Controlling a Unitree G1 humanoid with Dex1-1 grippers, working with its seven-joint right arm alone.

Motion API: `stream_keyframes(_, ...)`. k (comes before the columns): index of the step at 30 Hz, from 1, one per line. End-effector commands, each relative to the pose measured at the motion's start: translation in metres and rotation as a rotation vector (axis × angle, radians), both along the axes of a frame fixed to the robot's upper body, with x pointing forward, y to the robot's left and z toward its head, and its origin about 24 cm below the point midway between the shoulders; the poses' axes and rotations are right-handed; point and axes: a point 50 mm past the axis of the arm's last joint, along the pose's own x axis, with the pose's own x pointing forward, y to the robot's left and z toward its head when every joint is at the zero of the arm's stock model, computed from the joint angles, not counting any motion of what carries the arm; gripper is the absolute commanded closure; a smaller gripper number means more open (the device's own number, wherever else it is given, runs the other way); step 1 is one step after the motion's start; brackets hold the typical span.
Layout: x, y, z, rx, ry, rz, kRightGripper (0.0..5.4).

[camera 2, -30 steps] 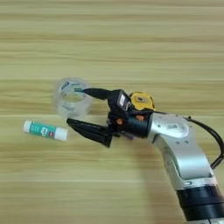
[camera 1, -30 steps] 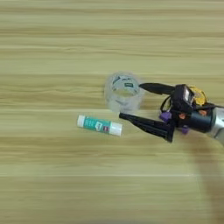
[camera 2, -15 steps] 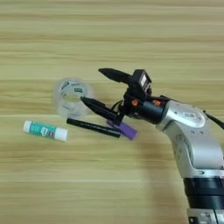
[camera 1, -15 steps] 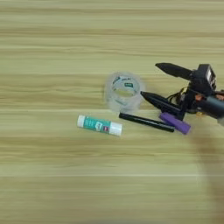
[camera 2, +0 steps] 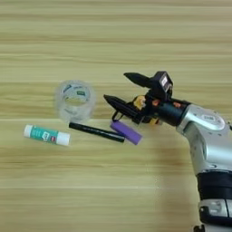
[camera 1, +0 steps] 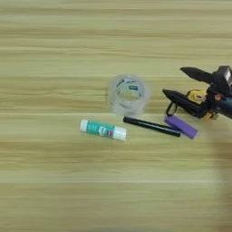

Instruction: Move the objects on the table

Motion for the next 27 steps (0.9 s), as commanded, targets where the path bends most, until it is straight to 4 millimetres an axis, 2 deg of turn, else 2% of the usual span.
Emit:
stream_keyframes(1,0.015,-0.023,0.029,-0.091,-0.118,-0.085,0.03)
stream_keyframes(15,0.026,-0.053,0.016,-0.207,-0.11,-0.259,0.03)
stream_keyframes(27,0.028,-0.061,-0.005,-0.276,-0.029,-0.319,0.03)
